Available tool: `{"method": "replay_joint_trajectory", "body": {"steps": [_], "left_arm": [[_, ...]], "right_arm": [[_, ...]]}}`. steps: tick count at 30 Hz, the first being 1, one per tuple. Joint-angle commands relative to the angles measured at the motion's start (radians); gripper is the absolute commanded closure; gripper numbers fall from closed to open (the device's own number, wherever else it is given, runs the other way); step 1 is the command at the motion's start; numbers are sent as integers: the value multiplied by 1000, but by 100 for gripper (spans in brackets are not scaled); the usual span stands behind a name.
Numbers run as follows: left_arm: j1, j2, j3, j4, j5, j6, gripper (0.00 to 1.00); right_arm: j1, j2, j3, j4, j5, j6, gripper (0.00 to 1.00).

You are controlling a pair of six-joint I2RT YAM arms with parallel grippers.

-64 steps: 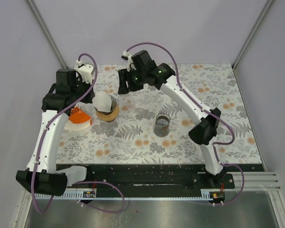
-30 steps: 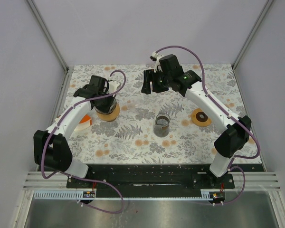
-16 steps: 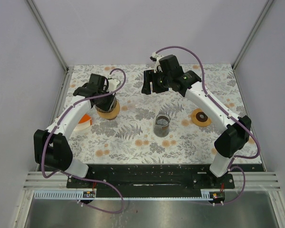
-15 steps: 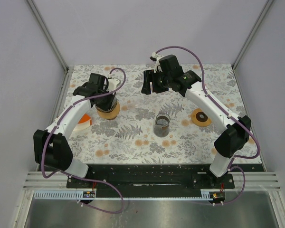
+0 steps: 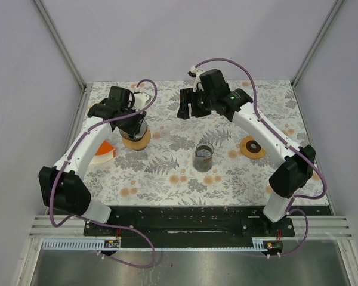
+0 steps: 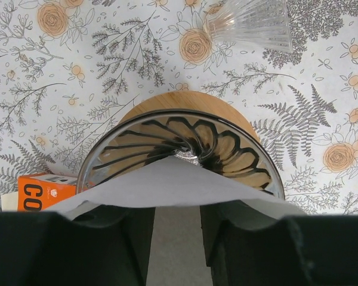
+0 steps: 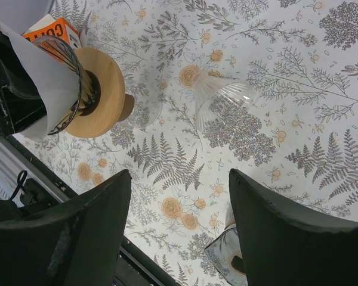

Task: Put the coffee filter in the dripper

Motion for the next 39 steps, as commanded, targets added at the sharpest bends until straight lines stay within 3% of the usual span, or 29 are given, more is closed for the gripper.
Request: {"method": "replay_joint_trajectory", "body": {"steps": [1, 6, 13, 18, 26, 39], "left_arm": [[4, -33, 61, -18, -25, 21, 60], [6, -36, 82, -30, -20, 23, 54], [12, -27, 58, -27, -11, 29, 54], [20, -10, 7, 25, 9, 21, 54], [20, 22, -21, 65, 33, 6, 54], [21, 15, -31, 82, 55, -2, 54]], "right_arm": [[-4, -39, 6, 43, -19, -20, 25], [-1, -38, 6, 41, -25, -22, 25], [-1, -30, 23, 55, -52, -2, 27], [19, 0, 9, 203, -183, 83, 35], [107, 159, 113, 217, -209, 87, 36], [139, 231, 44, 397, -260, 190, 35]]}}
